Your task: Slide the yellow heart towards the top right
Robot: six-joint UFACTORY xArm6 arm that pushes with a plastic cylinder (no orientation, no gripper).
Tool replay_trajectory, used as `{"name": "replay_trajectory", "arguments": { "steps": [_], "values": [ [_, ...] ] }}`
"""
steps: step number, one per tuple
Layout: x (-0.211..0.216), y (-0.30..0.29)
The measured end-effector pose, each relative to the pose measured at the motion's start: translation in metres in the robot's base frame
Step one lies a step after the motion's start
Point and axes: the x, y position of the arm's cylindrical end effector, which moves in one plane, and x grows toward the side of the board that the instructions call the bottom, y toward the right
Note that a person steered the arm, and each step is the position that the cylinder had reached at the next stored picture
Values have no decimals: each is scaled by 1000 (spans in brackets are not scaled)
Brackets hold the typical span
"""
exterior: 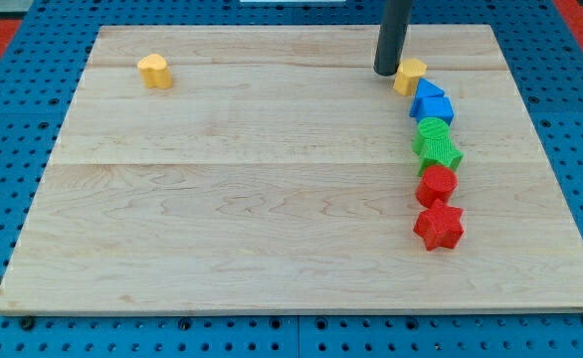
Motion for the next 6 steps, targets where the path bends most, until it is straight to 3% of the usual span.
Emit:
{"name": "replay_trajectory", "arguments": {
  "steps": [1, 2, 4, 5, 6],
  "values": [
    [-1, -13],
    [18, -76],
    [87, -255],
    [55, -350],
    [1, -349]
  ]
}}
